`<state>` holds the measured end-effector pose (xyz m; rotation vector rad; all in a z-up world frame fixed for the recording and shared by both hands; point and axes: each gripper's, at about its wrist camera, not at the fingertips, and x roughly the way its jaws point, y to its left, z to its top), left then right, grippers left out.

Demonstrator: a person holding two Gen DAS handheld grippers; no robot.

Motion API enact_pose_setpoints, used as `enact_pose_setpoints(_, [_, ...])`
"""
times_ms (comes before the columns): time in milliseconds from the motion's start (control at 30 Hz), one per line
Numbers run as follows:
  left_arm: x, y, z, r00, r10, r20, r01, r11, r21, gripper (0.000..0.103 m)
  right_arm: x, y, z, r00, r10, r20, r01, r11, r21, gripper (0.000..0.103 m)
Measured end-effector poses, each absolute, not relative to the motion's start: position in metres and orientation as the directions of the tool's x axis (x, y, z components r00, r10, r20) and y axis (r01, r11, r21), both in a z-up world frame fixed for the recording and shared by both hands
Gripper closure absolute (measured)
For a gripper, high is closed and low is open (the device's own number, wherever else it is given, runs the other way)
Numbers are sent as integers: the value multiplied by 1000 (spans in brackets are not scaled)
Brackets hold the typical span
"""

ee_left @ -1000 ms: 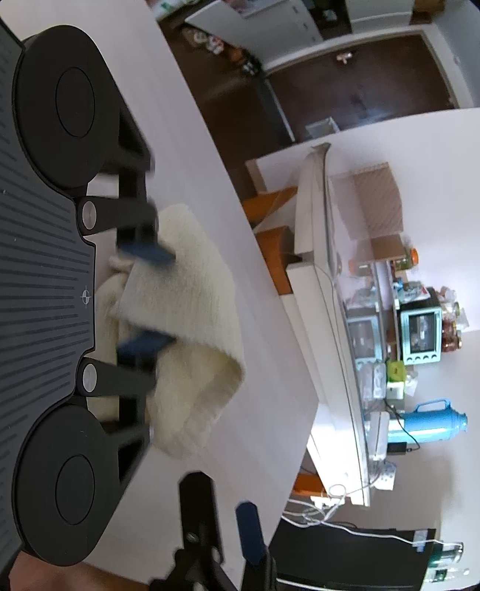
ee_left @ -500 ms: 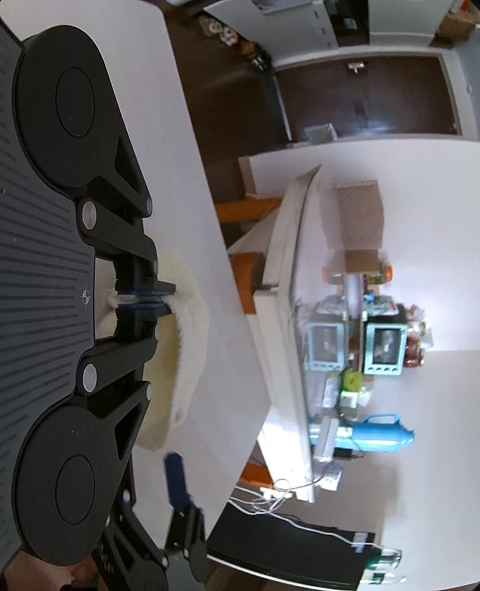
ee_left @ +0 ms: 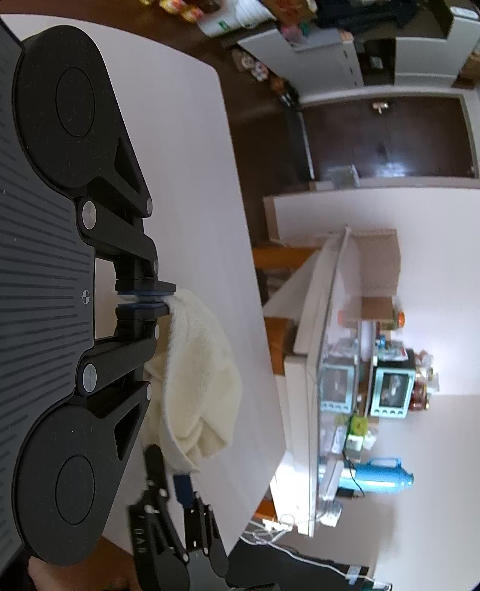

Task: Fold towel
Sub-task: 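Grasp one towel edge with the left gripper while the right gripper grasps another edge, then lift and shake the towel open with both grippers, then release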

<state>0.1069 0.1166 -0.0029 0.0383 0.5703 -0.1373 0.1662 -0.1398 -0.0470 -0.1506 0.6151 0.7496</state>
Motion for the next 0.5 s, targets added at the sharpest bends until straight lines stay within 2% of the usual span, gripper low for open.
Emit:
enact_pose_setpoints(133, [113, 119, -6, 833, -108, -542, 134, 991, 8, 99, 165, -152, -36, 613, 570, -548, -657, 753, 48, 100])
enact_pose_setpoints(267, [132, 112, -1, 844, -122, -522, 151, 988, 14, 99, 176, -168, -13, 703, 509, -497, -613, 788, -61, 100])
enact_pose_setpoints(400, [145, 95, 8, 869, -140, -475, 176, 984, 32, 99, 182, -180, 17, 807, 450, -382, -541, 823, -173, 100])
enact_pose_setpoints(500, [143, 82, 17, 877, -145, -459, 199, 977, 72, 99, 179, -189, 31, 830, 449, -331, -526, 828, -195, 100])
